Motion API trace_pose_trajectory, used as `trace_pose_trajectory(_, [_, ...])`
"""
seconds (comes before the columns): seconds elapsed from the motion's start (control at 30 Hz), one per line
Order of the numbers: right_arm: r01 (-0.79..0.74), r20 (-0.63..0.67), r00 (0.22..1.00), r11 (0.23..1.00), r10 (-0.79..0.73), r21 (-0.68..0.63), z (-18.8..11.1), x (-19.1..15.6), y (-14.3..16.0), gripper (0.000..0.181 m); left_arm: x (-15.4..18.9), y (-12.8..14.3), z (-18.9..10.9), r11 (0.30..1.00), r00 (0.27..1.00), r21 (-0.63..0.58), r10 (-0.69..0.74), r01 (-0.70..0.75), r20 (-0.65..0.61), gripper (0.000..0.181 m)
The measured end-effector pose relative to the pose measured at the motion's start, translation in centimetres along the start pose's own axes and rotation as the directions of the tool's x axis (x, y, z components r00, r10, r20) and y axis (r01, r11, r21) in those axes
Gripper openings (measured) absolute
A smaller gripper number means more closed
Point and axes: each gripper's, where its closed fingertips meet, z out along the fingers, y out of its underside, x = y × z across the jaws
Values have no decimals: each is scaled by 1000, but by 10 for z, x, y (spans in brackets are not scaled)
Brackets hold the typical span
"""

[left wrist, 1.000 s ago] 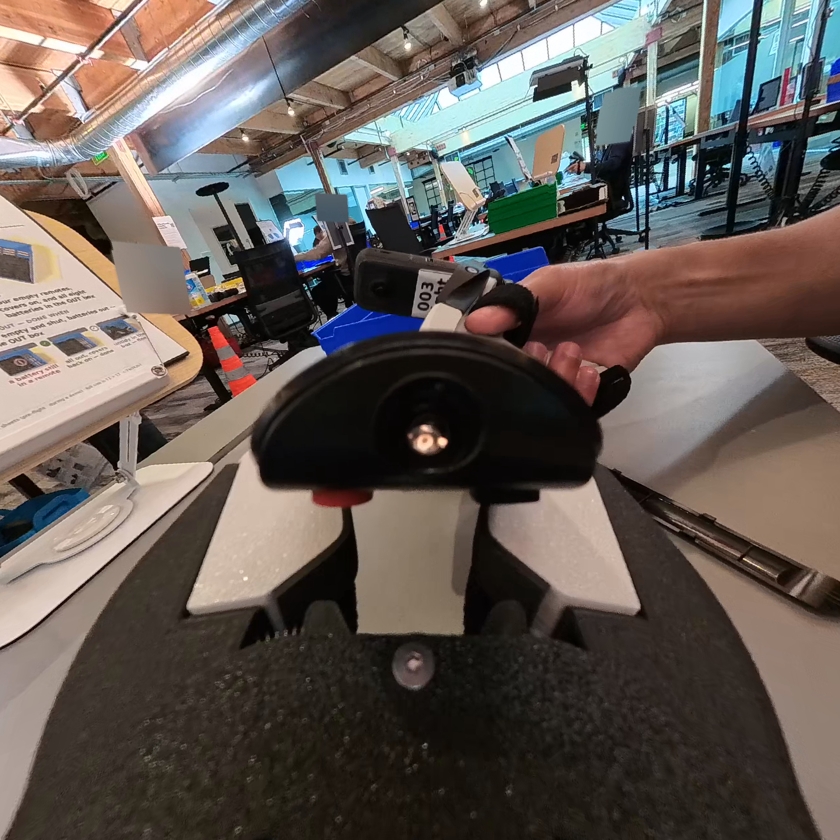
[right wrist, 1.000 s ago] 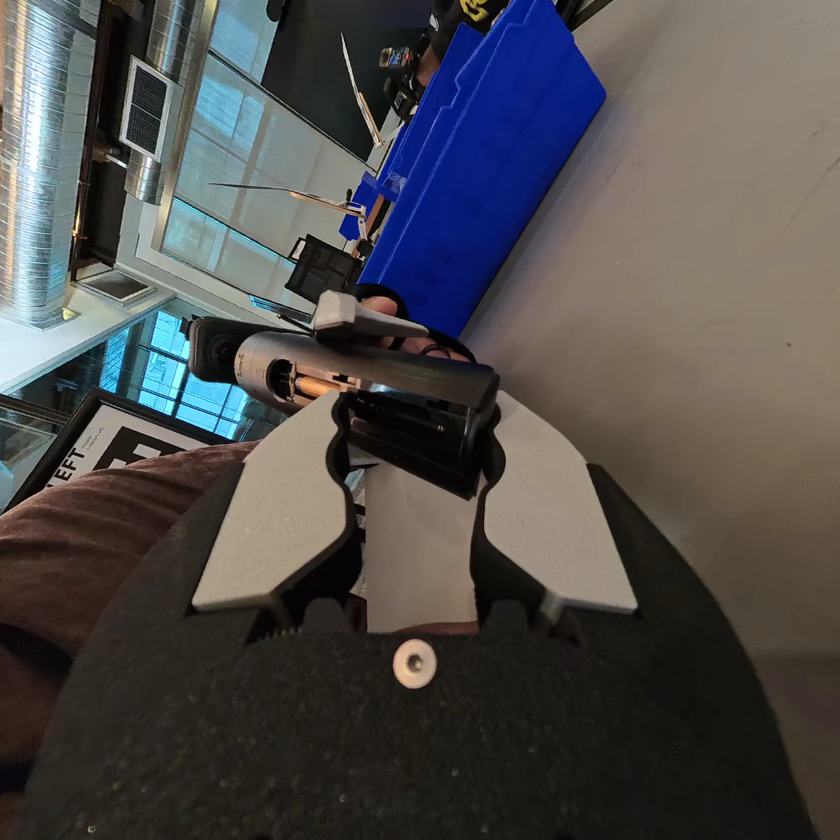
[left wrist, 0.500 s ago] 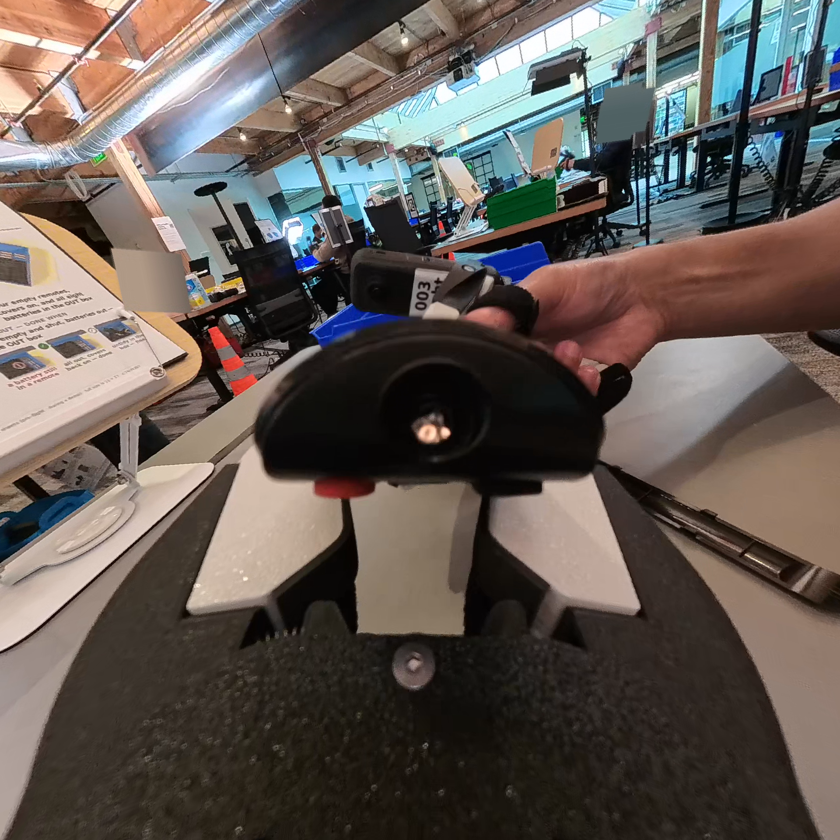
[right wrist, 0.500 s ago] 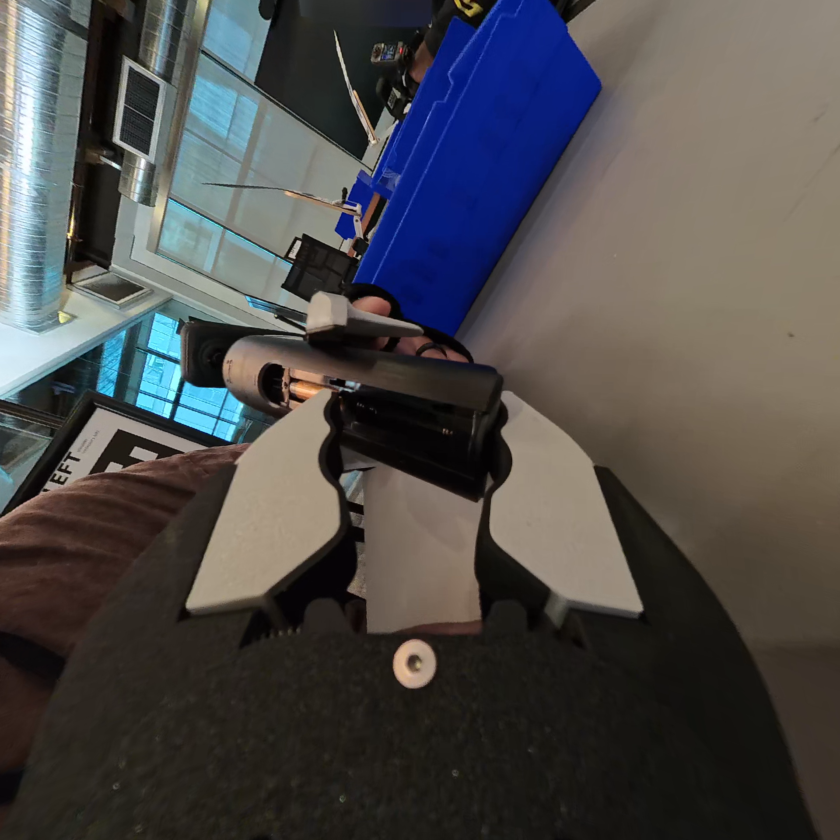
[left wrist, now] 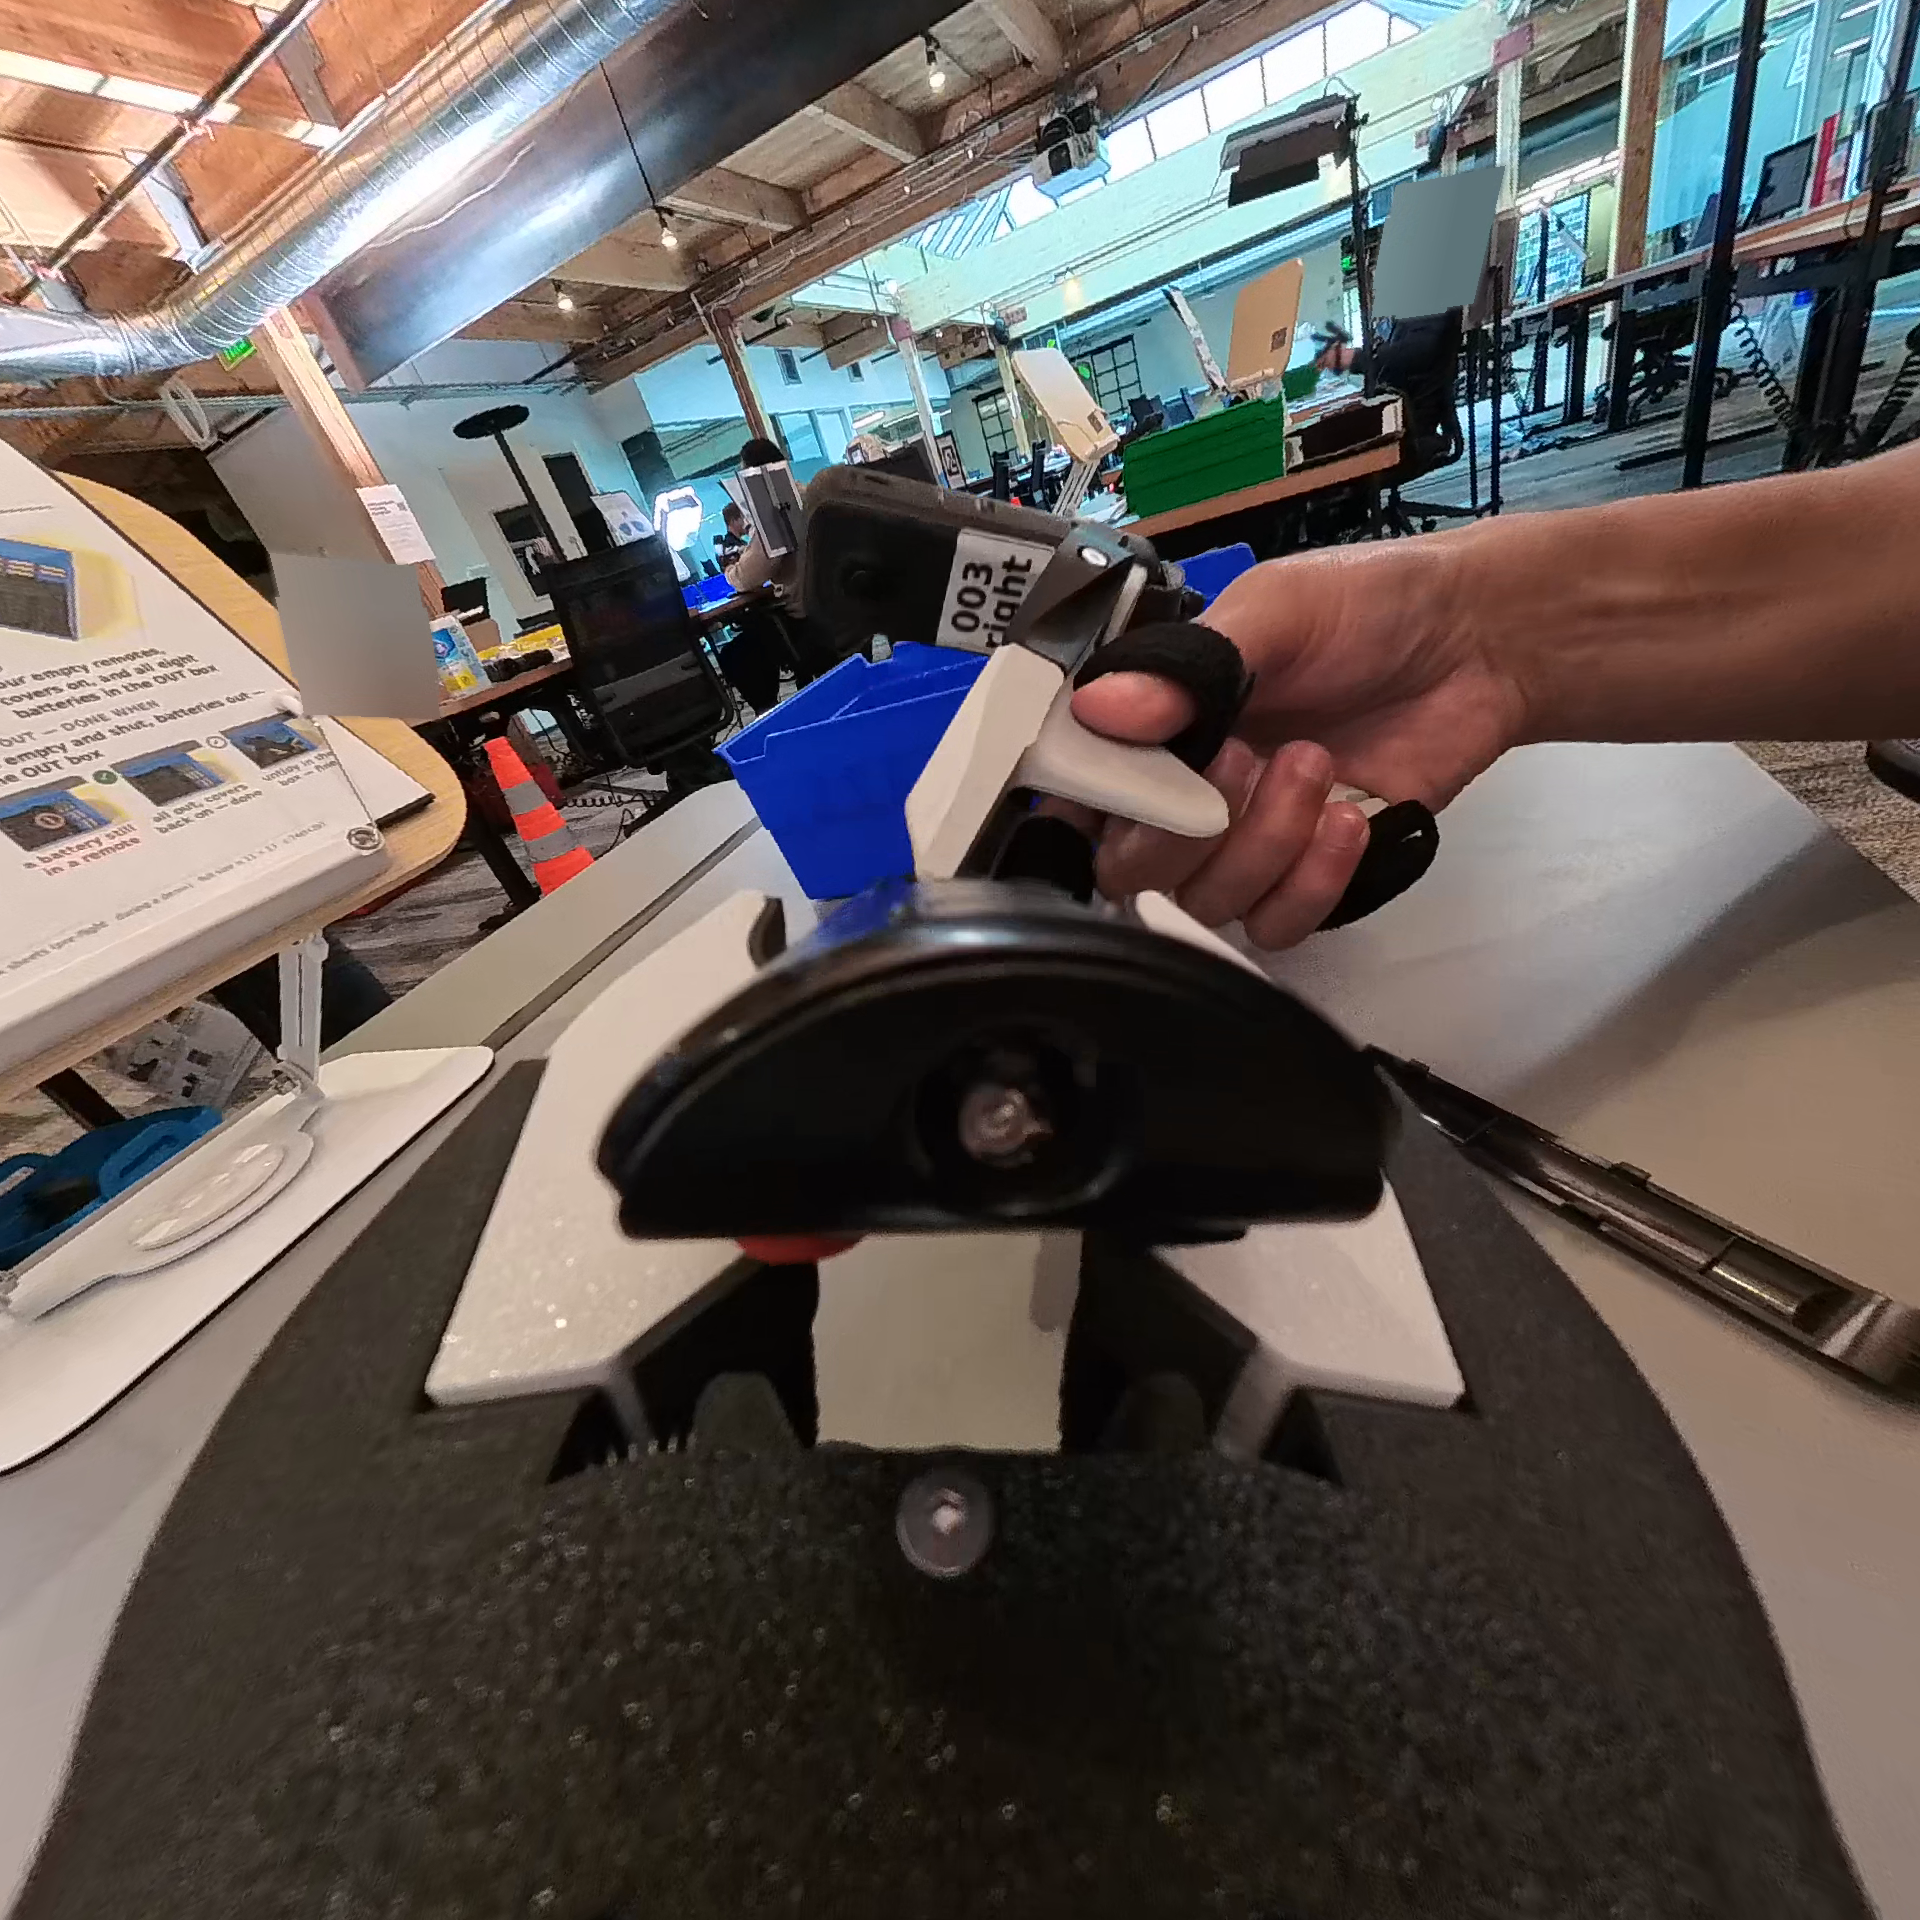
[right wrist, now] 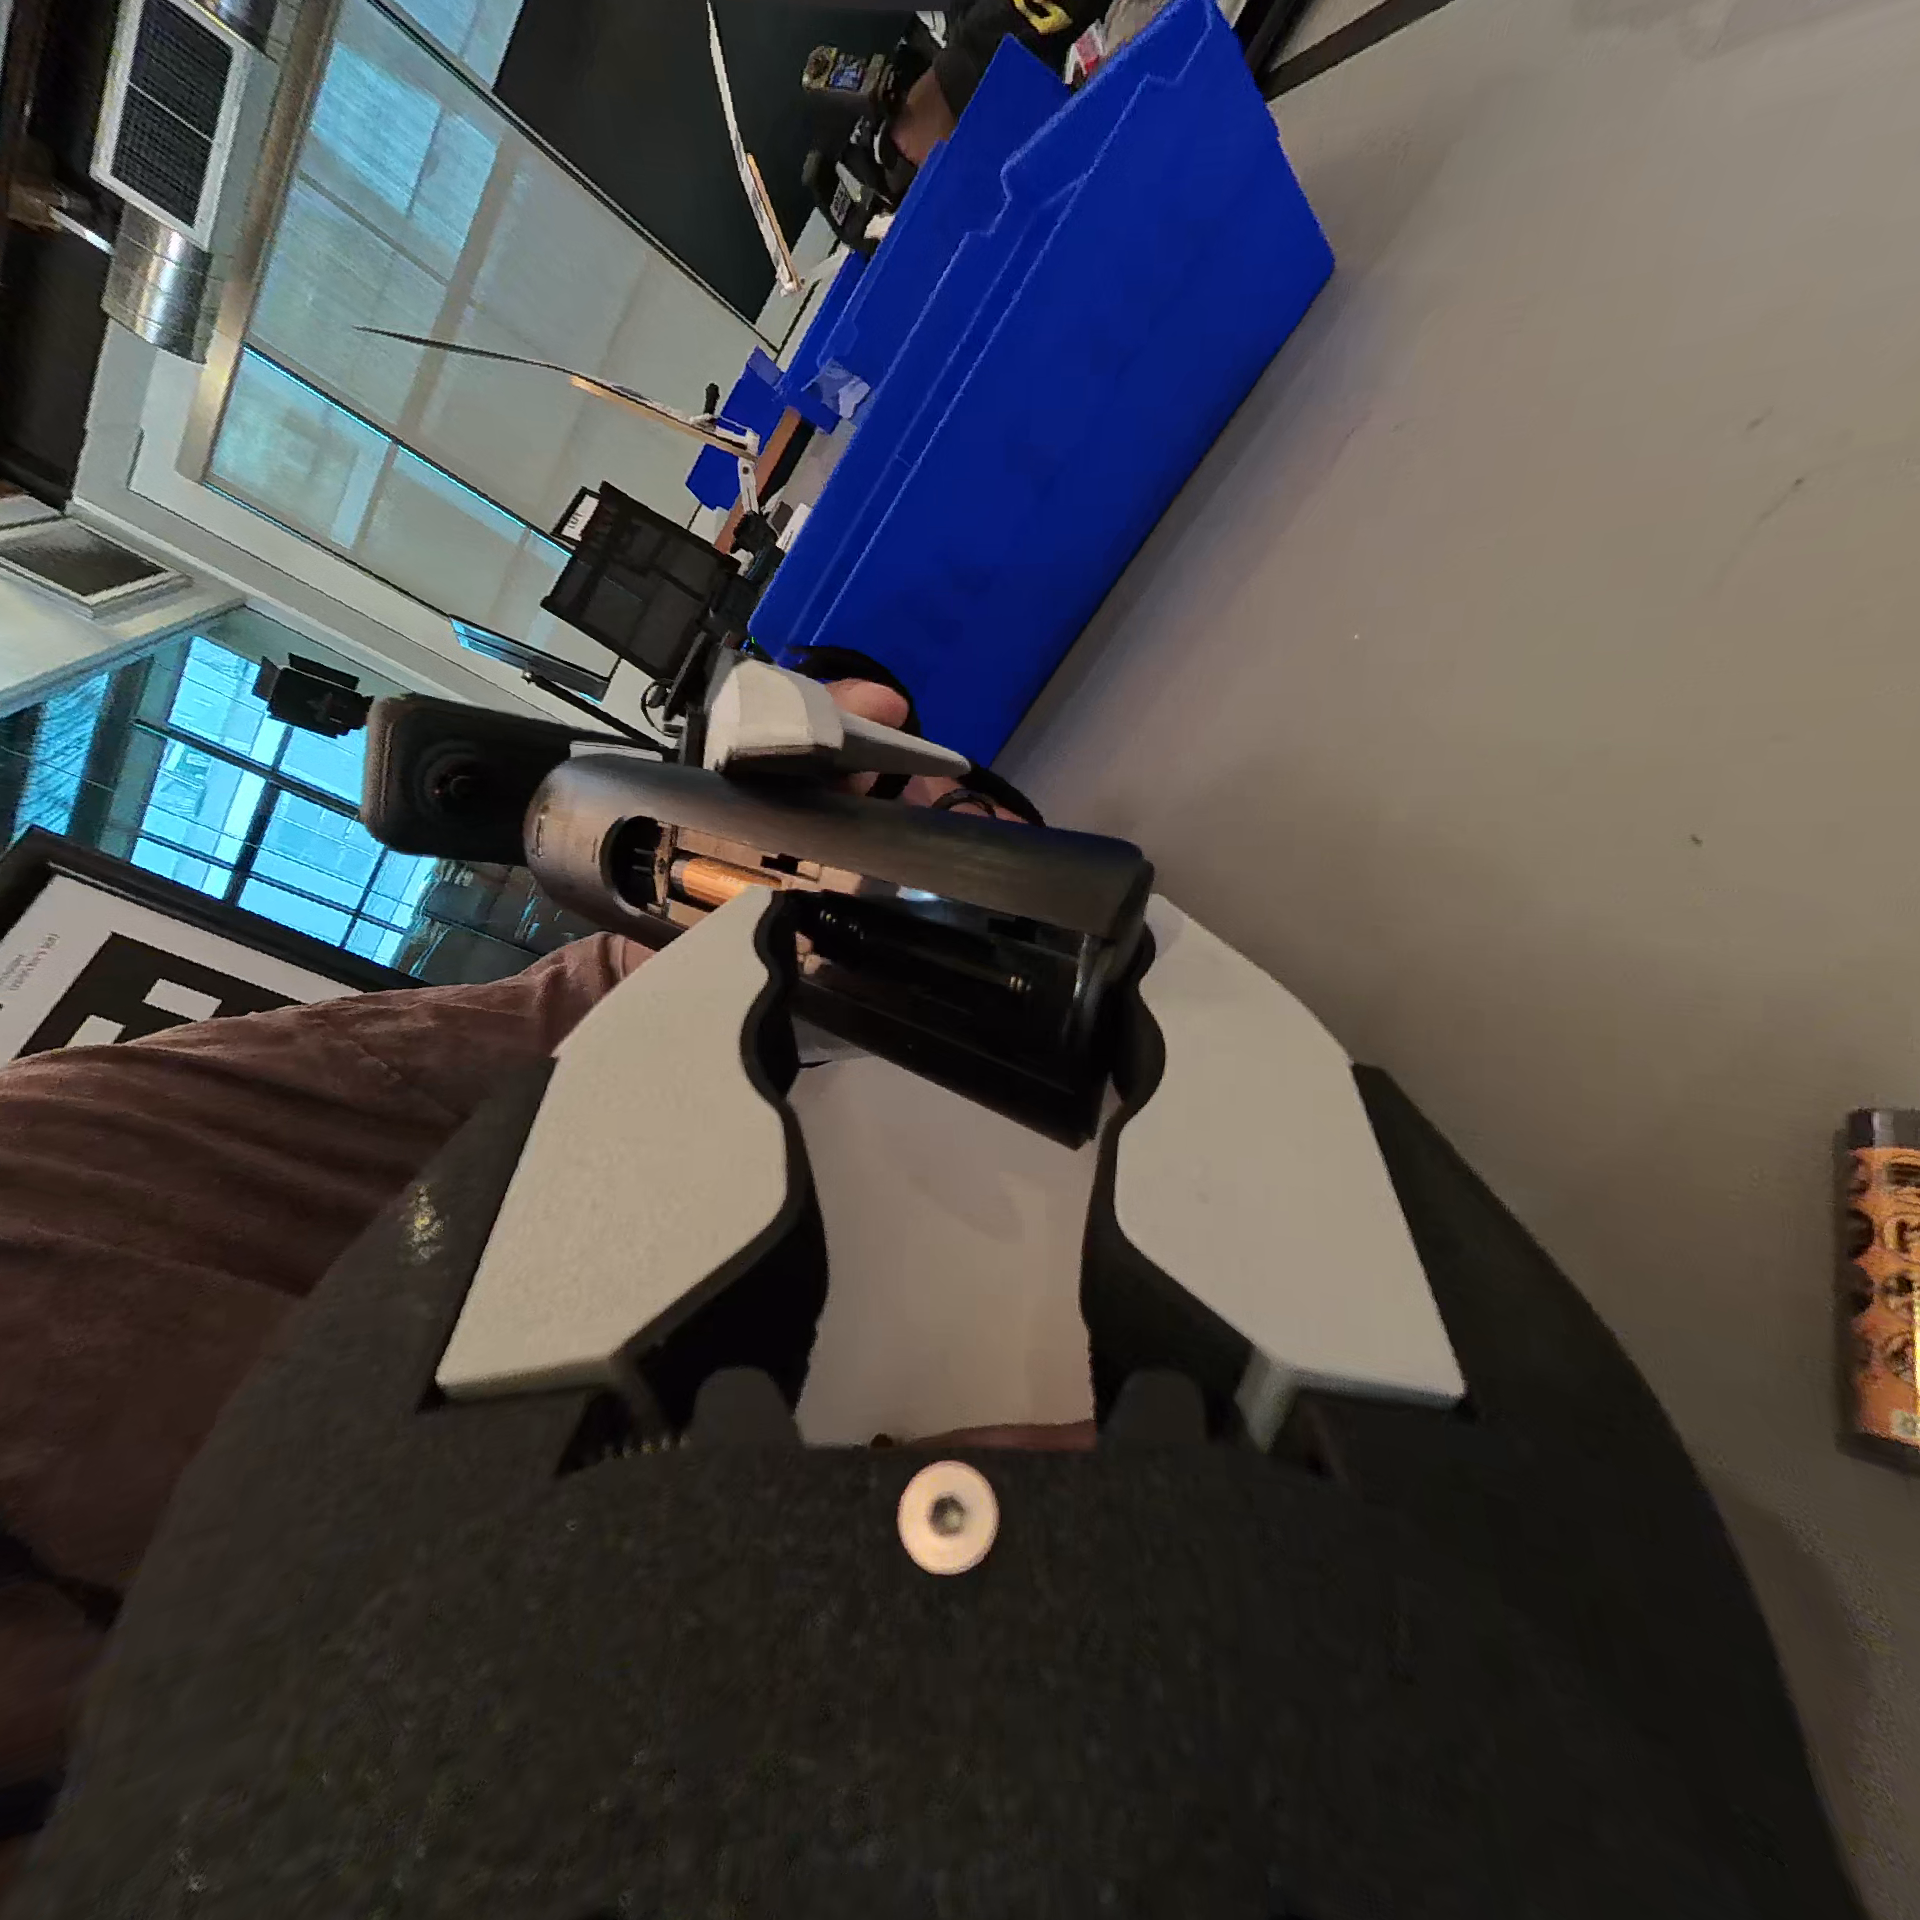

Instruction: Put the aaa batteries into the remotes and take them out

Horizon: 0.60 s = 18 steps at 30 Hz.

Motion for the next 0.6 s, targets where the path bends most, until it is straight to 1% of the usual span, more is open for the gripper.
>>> trace_pose_trajectory(0.43, [-14,11,1000,1000,13,6,1,2,1,58,-1,1,0,1000,1000,0,-8,8,-3,60])
trace_pose_trajectory(0.6, [-92,83,992,996,91,4,2,3,3,56,0,1,1,1000,1000,-10,-14,14,-11,59])
